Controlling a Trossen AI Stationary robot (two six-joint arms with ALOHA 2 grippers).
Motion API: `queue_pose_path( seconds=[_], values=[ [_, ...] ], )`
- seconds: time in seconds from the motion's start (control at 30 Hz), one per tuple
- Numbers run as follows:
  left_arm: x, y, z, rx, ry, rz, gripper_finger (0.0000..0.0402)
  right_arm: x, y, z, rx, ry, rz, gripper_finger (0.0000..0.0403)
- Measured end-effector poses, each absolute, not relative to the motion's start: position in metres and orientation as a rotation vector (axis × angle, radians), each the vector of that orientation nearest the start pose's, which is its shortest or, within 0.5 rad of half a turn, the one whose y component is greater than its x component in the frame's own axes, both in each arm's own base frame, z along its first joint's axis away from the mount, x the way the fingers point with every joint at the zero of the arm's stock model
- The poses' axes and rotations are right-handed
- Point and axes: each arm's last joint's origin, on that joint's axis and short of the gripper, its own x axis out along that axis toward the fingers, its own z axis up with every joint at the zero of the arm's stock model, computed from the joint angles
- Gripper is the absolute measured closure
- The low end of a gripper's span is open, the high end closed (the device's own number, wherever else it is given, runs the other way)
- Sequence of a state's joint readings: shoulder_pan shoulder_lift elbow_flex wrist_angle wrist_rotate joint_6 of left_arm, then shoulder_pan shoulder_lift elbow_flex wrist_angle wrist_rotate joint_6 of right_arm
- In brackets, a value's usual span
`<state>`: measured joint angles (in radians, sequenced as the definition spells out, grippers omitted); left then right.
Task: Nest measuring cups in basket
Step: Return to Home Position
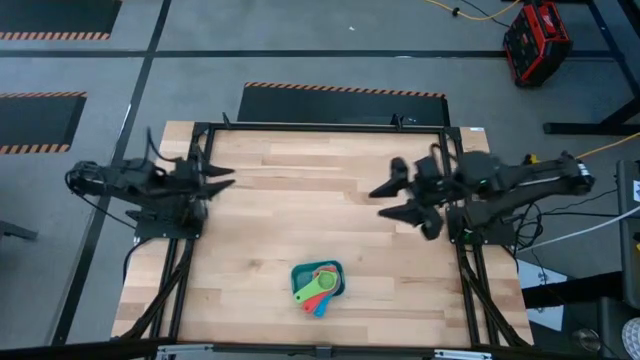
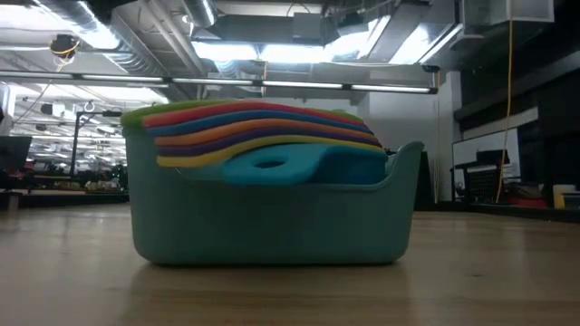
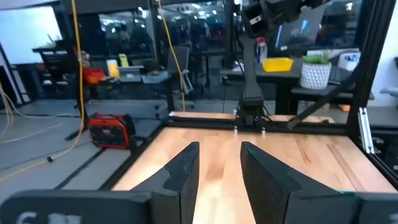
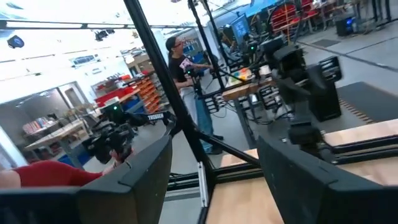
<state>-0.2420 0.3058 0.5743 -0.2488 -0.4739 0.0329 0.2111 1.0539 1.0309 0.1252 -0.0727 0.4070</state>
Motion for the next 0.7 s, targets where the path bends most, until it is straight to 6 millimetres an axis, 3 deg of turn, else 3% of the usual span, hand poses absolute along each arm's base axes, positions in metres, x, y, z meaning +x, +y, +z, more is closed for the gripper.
queue_pose_path(
  seconds=[0.17,0.33,0.57,0.7],
  values=[
    [0.052,0.001,0.304,0.016,-0.050,0.245,0.0289,0.190,0.038,0.408,0.384,-0.028,0.260,0.0161],
    [0.031,0.006,0.296,0.004,-0.056,0.245,0.0289,0.167,0.030,0.407,0.287,-0.024,0.161,0.0161],
    [0.026,0.007,0.291,0.016,-0.039,0.234,0.0289,0.153,0.027,0.370,0.294,0.028,0.140,0.0161],
    [0.033,0.005,0.280,0.030,0.001,0.231,0.0289,0.142,0.025,0.344,0.336,0.001,0.121,0.0161]
  ],
)
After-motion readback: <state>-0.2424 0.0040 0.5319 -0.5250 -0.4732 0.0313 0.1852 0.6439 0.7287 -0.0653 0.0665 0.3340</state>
